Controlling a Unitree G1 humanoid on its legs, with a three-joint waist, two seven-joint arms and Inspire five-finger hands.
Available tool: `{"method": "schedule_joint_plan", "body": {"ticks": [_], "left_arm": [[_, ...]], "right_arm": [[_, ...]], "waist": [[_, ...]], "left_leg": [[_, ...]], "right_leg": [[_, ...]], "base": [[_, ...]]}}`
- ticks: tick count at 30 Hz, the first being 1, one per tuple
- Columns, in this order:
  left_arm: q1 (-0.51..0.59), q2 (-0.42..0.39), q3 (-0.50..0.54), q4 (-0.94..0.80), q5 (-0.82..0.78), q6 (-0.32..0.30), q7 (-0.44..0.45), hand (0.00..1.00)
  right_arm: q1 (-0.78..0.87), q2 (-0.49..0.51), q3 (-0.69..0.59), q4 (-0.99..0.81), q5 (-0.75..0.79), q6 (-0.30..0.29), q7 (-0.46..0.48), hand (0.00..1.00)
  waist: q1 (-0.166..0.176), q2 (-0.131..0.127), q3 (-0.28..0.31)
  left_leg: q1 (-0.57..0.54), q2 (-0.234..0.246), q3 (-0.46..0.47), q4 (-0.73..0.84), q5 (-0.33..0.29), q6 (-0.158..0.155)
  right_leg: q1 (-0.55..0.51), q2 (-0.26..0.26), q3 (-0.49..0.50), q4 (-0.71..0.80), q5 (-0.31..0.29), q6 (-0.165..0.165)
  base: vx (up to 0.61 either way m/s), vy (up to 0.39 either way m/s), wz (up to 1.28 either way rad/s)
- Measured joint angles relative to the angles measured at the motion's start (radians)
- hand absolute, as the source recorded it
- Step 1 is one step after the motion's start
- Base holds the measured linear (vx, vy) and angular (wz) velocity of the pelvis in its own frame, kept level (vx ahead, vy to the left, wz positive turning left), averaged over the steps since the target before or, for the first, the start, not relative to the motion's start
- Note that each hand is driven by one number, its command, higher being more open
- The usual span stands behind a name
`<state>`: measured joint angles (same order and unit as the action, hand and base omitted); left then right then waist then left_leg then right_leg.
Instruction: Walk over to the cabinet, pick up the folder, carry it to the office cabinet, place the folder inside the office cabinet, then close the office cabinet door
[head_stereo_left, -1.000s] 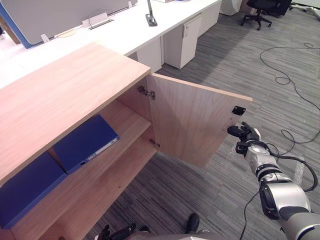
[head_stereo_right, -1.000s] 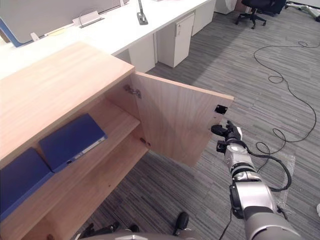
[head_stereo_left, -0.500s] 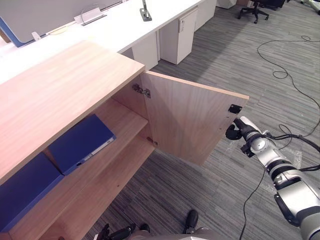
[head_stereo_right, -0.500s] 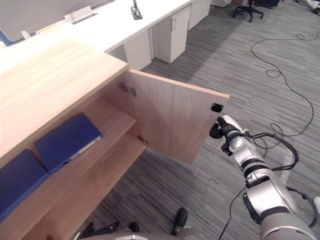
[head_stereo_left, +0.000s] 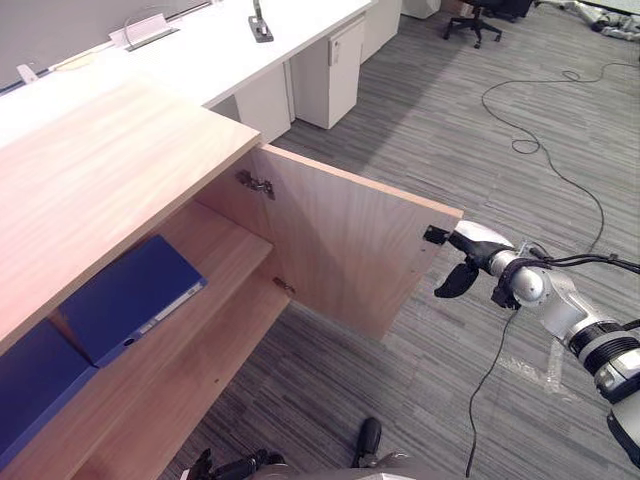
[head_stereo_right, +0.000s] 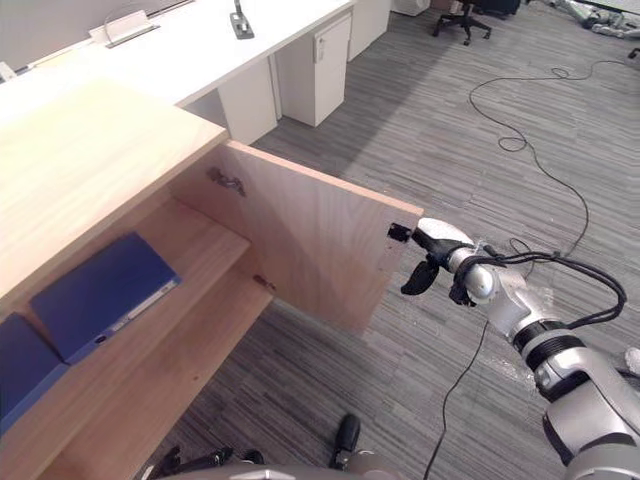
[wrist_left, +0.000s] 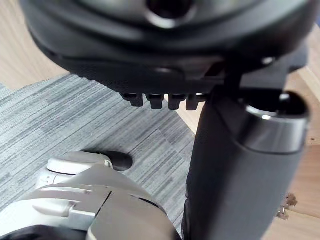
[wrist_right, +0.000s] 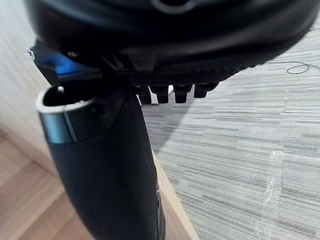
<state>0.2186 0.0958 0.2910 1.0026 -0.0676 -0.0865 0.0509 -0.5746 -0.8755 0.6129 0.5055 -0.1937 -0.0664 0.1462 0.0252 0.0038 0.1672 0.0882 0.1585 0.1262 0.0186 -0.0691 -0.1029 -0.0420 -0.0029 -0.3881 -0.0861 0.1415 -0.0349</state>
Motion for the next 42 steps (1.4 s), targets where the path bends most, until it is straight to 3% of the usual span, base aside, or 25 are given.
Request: {"method": "schedule_joint_plan", "body": {"ticks": [6,12,16,19,23,29,33,35,39,41,42], "left_arm": [[0.001,0.003,0.04,0.006,0.002,0.0,-0.01,1.0],[-0.002,0.005,0.08,0.028,0.002,0.0,-0.014,1.0],[-0.008,0.005,0.083,0.033,0.002,0.0,-0.014,1.0],[-0.008,0.01,0.092,0.04,0.003,0.001,-0.014,1.0],[-0.009,0.011,0.114,0.046,0.01,0.001,-0.014,1.0],[-0.038,0.014,0.123,0.072,0.022,0.003,-0.005,1.0],[-0.041,0.012,0.126,0.073,0.021,0.003,0.013,1.0],[-0.045,0.01,0.126,0.073,0.021,0.002,0.022,1.0],[-0.049,-0.02,0.126,0.065,0.007,-0.002,0.031,1.0],[-0.049,-0.034,0.124,0.063,-0.003,-0.001,0.032,1.0],[-0.046,-0.038,0.121,0.066,-0.003,-0.001,0.033,1.0]], "right_arm": [[0.014,-0.068,0.088,-0.157,0.042,-0.009,0.082,1.0],[0.018,-0.12,0.152,-0.317,0.041,-0.07,0.136,1.0],[0.018,-0.112,0.158,-0.472,0.037,-0.107,0.138,1.0],[0.014,-0.099,0.203,-0.556,0.042,-0.111,0.138,1.0],[-0.017,-0.033,0.347,-0.623,0.061,-0.117,0.152,1.0],[-0.068,0.179,0.571,-0.666,0.115,-0.196,0.21,1.0],[-0.069,0.305,0.588,-0.557,0.116,-0.199,0.21,1.0],[-0.046,0.361,0.58,-0.416,0.114,-0.183,0.197,1.0],[0.131,0.486,0.441,-0.132,0.031,-0.129,0.146,1.0],[0.199,0.585,0.347,0.098,-0.085,-0.084,0.093,1.0],[0.21,0.614,0.323,0.159,-0.117,-0.07,0.08,1.0]], "waist": [[-0.004,-0.025,-0.017],[0.001,-0.047,-0.036],[0.03,-0.053,-0.053],[0.048,-0.072,-0.075],[0.055,-0.09,-0.093],[0.102,-0.099,-0.099],[0.124,-0.1,-0.1],[0.139,-0.103,-0.102],[0.169,-0.089,-0.095],[0.186,-0.057,-0.067],[0.186,-0.062,-0.063]], "left_leg": [[-0.004,0.016,0.01,0.004,0.0,0.0],[-0.028,0.031,0.013,0.021,-0.004,0.006],[-0.033,0.041,0.015,0.026,-0.004,0.007],[-0.037,0.045,0.016,0.025,-0.004,0.007],[-0.037,0.045,0.016,0.025,-0.003,-0.003],[-0.037,0.04,0.0,0.03,-0.005,-0.01],[-0.048,0.031,-0.026,0.037,-0.006,-0.008],[-0.069,0.023,-0.068,0.05,-0.007,-0.005],[-0.108,-0.004,-0.197,0.11,-0.025,0.012],[-0.125,-0.055,-0.285,0.175,-0.056,0.02],[-0.125,-0.08,-0.309,0.188,-0.061,0.024]], "right_leg": [[-0.01,0.019,0.013,0.0,-0.002,-0.012],[-0.029,0.035,0.017,0.0,-0.002,-0.02],[-0.032,0.044,0.017,0.0,-0.003,-0.022],[-0.038,0.048,0.018,0.0,-0.003,-0.032],[-0.039,0.048,0.019,0.001,0.001,-0.04],[-0.029,0.042,0.009,0.001,0.002,-0.042],[-0.022,0.029,-0.012,0.001,0.001,-0.041],[-0.014,0.017,-0.052,0.001,-0.005,-0.031],[0.029,-0.021,-0.171,0.028,-0.045,-0.004],[-0.027,-0.154,-0.238,0.325,-0.204,0.029],[-0.032,-0.201,-0.254,0.399,-0.243,0.04]], "base": [[0.0,-0.005,-0.1],[-0.02,-0.015,-0.04],[0.0,0.0,0.0],[0.05,0.017,-0.02],[0.06,0.039,0.0],[0.05,0.052,0.07],[0.01,0.041,0.19],[0.0,0.027,0.51],[0.0,0.056,0.98],[-0.01,0.185,1.07],[0.0,0.144,1.37]]}}
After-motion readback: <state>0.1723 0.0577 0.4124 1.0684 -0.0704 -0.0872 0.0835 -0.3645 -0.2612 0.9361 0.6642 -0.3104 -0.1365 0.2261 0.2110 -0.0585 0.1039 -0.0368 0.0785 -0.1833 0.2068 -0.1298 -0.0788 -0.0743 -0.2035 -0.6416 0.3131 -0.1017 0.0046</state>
